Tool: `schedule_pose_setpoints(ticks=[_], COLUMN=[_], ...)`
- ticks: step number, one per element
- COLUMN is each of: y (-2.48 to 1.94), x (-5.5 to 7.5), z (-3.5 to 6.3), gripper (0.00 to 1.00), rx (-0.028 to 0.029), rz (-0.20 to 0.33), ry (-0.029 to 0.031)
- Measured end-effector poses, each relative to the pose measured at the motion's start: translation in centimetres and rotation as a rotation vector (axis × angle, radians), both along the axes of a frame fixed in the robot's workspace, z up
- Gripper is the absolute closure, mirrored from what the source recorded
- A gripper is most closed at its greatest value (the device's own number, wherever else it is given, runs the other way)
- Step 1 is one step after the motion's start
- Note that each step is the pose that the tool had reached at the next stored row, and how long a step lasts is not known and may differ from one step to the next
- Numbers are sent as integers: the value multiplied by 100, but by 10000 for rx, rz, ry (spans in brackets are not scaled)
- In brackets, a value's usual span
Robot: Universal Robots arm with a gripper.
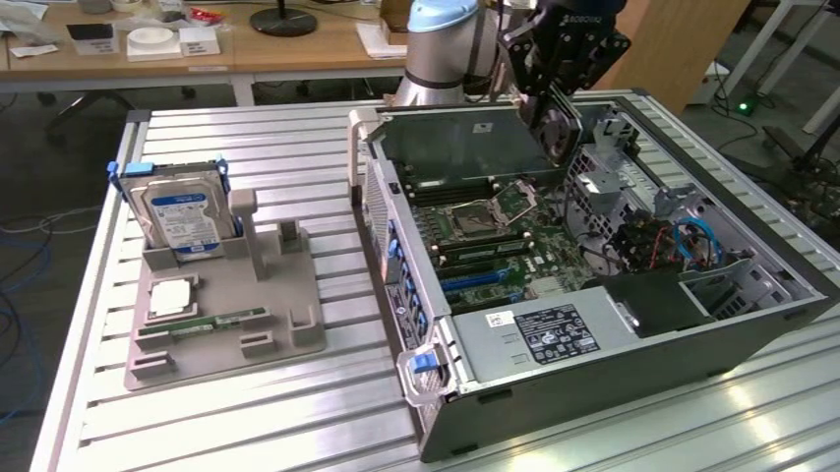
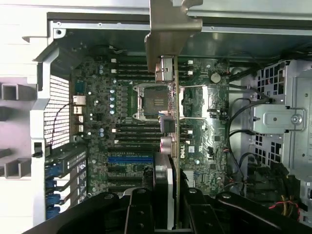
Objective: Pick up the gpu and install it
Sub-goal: 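Pick up the gpu and move the gpu toward the slot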
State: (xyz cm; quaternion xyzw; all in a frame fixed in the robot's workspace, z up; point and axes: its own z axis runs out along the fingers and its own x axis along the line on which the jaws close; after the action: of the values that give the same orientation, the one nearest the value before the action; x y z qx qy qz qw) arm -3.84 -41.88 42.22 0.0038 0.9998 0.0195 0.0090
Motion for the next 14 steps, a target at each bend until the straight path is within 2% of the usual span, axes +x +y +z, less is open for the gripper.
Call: schedule_pose_setpoints(ticks=[11, 14], y=[0, 0], x=[289, 323], z=[-3, -3], gripper=[72, 72], rx=[1, 1], rz=[1, 2], ry=[0, 0])
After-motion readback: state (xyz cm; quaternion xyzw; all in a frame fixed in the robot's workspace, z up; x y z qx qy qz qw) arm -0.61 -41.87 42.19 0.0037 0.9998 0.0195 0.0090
